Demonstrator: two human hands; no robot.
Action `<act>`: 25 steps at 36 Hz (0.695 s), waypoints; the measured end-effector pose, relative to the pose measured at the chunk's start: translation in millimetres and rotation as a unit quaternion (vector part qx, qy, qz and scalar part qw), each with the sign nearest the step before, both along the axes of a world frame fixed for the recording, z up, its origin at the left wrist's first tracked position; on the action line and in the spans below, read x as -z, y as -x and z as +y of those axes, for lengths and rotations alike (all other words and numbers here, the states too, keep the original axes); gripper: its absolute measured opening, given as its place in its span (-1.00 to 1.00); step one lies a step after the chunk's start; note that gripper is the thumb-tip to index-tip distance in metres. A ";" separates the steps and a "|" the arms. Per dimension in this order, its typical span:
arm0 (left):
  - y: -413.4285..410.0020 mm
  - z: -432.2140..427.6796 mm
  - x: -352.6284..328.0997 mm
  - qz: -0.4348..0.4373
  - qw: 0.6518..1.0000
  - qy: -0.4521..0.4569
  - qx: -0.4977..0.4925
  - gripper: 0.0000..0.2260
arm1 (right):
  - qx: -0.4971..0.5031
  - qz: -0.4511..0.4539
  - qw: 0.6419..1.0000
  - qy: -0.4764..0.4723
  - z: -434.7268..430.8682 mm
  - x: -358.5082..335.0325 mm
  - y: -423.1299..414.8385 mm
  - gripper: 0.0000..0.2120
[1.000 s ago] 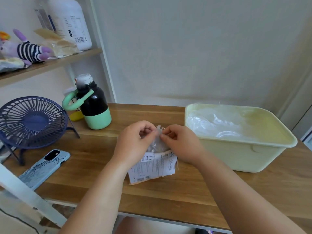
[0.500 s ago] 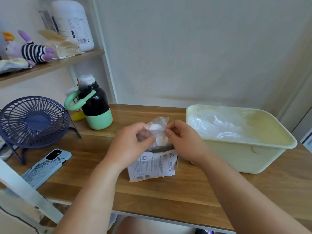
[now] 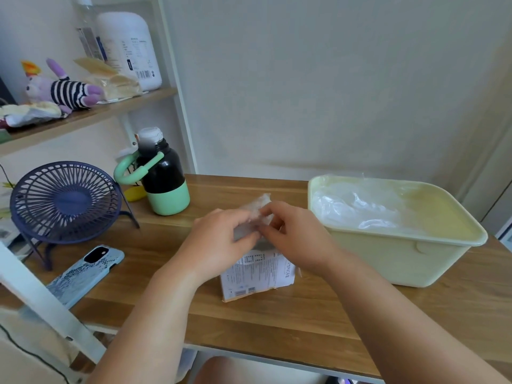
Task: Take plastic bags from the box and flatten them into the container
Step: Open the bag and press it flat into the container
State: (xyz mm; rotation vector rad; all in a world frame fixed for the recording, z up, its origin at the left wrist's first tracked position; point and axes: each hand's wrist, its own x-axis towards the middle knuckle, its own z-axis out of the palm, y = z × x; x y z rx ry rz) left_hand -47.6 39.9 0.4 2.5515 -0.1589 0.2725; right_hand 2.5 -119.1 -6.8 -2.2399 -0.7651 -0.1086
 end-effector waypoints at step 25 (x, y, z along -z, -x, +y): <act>-0.5 -18.2 6.6 0.093 0.981 -0.149 -0.077 -0.29 | 0.061 0.134 0.963 -0.227 -11.4 -10.9 -3.2 -0.78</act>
